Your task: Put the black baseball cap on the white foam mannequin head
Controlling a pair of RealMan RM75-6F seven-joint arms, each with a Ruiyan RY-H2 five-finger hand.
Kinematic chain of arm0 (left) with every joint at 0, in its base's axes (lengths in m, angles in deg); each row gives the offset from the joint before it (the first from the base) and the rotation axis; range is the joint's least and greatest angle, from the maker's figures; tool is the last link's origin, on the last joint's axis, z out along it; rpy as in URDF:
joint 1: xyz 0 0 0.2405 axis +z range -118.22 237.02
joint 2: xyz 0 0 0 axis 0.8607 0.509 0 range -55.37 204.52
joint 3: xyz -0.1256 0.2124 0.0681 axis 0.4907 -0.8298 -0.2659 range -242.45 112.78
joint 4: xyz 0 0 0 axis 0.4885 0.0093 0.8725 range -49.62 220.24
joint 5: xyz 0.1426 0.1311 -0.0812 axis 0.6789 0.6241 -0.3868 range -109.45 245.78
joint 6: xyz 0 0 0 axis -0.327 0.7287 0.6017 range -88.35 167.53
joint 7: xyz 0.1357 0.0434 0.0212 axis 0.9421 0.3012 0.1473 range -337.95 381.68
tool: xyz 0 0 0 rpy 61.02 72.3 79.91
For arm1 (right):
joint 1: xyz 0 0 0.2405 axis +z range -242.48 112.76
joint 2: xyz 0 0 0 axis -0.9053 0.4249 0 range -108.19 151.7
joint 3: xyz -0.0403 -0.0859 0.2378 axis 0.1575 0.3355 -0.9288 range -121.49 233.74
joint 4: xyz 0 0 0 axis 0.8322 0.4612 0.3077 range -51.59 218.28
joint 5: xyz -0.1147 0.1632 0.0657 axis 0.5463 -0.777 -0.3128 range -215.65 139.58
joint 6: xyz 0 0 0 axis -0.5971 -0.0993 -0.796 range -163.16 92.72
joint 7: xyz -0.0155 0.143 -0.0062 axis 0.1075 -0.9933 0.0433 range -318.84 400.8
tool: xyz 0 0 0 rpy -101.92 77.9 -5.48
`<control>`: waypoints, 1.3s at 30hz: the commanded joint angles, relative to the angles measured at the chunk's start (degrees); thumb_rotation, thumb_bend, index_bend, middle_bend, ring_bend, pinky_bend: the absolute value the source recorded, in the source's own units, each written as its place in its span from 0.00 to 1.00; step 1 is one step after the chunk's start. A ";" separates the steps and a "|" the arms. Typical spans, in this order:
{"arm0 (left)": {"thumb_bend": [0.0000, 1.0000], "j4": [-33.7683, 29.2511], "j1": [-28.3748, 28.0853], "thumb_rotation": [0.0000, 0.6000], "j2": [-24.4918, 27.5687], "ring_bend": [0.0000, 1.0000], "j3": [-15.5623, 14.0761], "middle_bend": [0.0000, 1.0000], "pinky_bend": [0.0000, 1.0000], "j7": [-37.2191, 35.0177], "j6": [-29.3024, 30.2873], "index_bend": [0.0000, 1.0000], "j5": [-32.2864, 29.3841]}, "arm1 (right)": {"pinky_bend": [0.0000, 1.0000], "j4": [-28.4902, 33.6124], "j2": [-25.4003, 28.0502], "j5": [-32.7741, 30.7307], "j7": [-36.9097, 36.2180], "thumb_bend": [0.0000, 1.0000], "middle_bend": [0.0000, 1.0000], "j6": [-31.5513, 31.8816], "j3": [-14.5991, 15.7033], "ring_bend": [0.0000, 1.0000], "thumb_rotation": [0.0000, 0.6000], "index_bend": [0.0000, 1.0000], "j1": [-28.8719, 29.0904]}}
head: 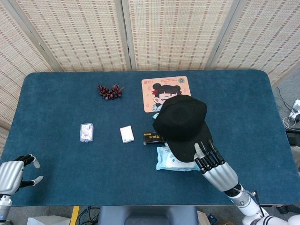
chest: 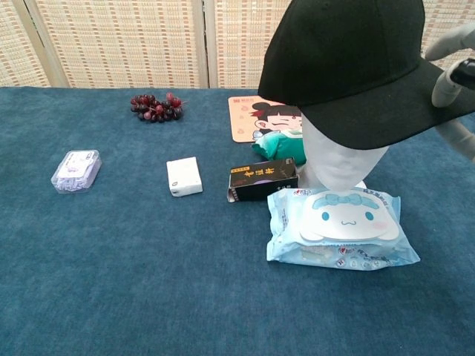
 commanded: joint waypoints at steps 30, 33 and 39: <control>0.02 -0.23 0.07 1.00 0.14 0.43 -0.08 0.47 0.67 0.02 -0.04 0.55 -0.04 | 0.15 -4.60 -2.32 -3.24 -6.89 0.40 0.36 0.08 1.78 0.13 1.00 0.64 -2.12; 0.02 -0.20 0.08 1.00 0.15 0.43 -0.08 0.47 0.67 -0.01 -0.05 0.55 -0.07 | 0.15 -3.95 -2.05 -3.43 -6.82 0.34 0.34 -0.19 1.90 0.13 1.00 0.51 -2.31; 0.02 -0.20 0.07 1.00 0.18 0.43 -0.03 0.47 0.67 -0.07 -0.07 0.55 -0.16 | 0.13 -2.11 -1.16 -4.15 -6.38 0.19 0.30 -1.77 2.35 0.13 1.00 0.29 -2.90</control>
